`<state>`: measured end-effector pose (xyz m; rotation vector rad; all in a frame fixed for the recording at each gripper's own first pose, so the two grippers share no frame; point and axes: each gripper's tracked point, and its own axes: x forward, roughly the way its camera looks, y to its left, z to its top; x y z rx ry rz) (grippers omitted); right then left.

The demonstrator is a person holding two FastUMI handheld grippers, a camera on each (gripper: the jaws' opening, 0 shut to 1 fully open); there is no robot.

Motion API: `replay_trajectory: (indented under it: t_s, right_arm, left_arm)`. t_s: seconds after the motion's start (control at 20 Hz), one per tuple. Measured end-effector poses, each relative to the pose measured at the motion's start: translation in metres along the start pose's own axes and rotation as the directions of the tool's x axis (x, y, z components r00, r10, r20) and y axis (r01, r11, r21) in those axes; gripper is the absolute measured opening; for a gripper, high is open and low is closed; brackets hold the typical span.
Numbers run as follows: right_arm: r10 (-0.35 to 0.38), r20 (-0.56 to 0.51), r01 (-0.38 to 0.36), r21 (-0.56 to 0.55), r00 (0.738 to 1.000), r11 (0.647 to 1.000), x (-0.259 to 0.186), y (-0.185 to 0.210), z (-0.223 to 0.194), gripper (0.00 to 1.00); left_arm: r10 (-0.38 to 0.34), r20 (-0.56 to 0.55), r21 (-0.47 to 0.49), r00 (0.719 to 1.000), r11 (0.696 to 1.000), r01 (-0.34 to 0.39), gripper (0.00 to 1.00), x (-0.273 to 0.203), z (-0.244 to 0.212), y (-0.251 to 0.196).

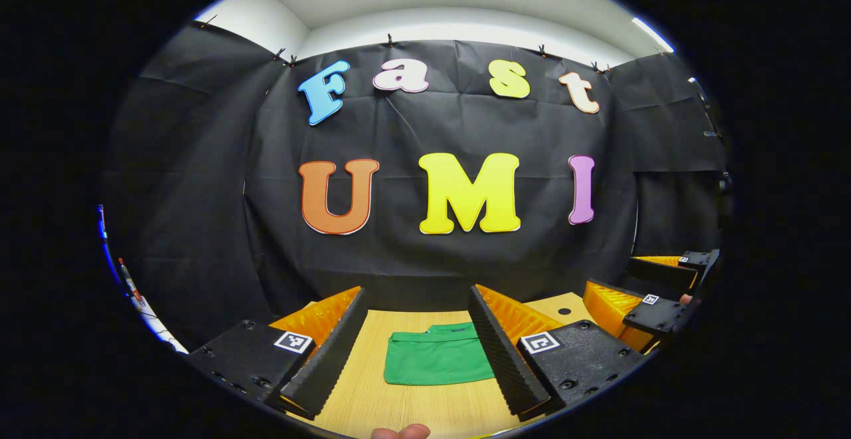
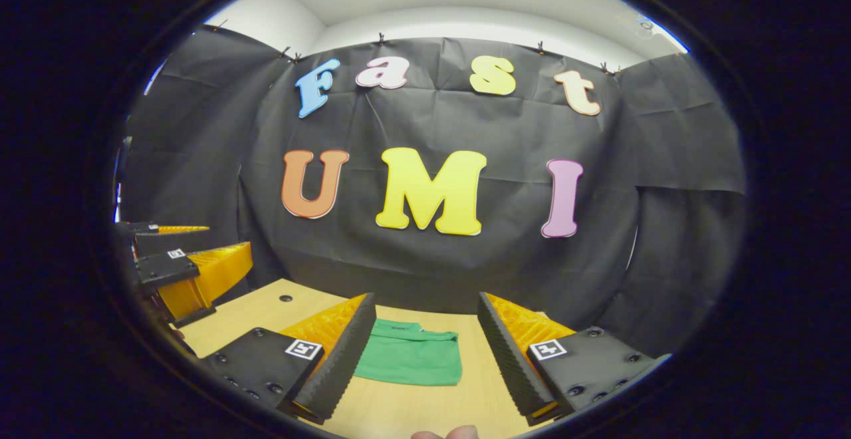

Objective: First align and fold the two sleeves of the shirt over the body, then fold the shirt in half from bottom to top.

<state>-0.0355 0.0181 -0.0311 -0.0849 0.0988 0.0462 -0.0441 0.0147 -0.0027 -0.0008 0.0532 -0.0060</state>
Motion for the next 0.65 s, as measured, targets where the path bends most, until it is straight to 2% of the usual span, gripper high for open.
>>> replay_trajectory:
  t_s: [0.6,0.65]
  right_arm:
    - [0.027,0.021,-0.027,-0.010,0.999,1.000,0.000,0.013,0.005,0.97]
    - [0.029,0.021,-0.029,-0.011,0.999,1.000,0.002,0.014,0.005,0.97]
  left_arm:
    - [0.015,0.016,0.040,1.000,0.999,-0.016,0.98,-0.003,0.005,0.003]
    - [0.017,0.023,0.044,1.000,0.999,-0.018,0.87,-0.001,0.008,0.005]
